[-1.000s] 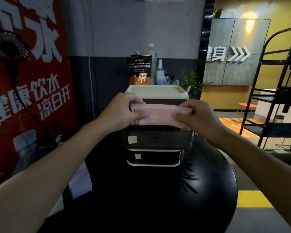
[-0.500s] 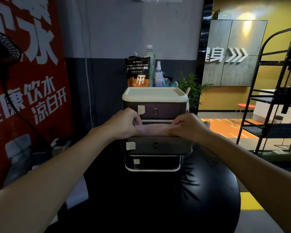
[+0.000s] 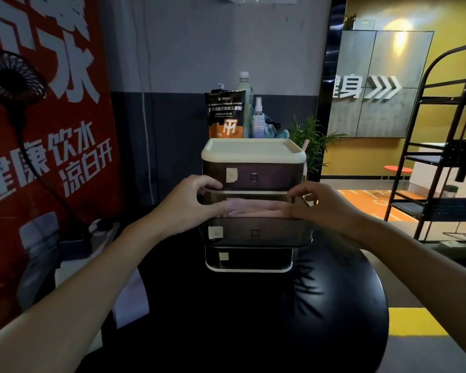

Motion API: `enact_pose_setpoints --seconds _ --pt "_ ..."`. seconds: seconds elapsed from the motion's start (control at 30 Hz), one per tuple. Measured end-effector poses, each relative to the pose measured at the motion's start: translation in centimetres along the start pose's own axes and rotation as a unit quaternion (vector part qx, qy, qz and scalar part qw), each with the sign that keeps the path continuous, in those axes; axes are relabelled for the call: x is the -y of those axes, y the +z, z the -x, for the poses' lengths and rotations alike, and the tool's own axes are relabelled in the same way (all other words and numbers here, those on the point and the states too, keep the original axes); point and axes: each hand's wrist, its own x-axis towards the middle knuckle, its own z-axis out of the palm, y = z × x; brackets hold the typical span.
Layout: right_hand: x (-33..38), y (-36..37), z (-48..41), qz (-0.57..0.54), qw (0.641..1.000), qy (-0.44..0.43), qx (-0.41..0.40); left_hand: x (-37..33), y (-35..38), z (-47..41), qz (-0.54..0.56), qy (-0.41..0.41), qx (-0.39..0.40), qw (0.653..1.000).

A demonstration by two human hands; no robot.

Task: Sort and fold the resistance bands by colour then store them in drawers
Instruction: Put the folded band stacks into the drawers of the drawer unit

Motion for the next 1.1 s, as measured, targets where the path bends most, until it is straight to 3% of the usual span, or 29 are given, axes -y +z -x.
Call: enact_pose_setpoints --seconds 0.17,0.33,0.47,0.87,1.1 --pt "-0.8 -0.2 0.9 -0.107 0.994 0.036 -0.009 1.7 0.0 1.4 0.079 -0.057 0.059 0.994" --pt "-1.9 -0.1 1.2 -0.191 0.976 0.02 0.106 2.1 0.4 1.6 0.174 -0.029 0.085 0.981" --pt "-2.2 0.1 1.0 -0.222 0.967 -0.001 0.121 2.5 0.4 1.1 0.196 -0.02 0.111 0.974" --pt "-3.6 0.5 -0.1 -0.232 0.964 -0.004 0.126 3.6 -0.2 -0.3 0.173 -0.014 0.155 0.973" --pt "-3.6 0.6 -0.7 -0.203 0.973 -0.018 0.104 3.2 0.1 -0.6 0.169 -0.011 0.132 0.977"
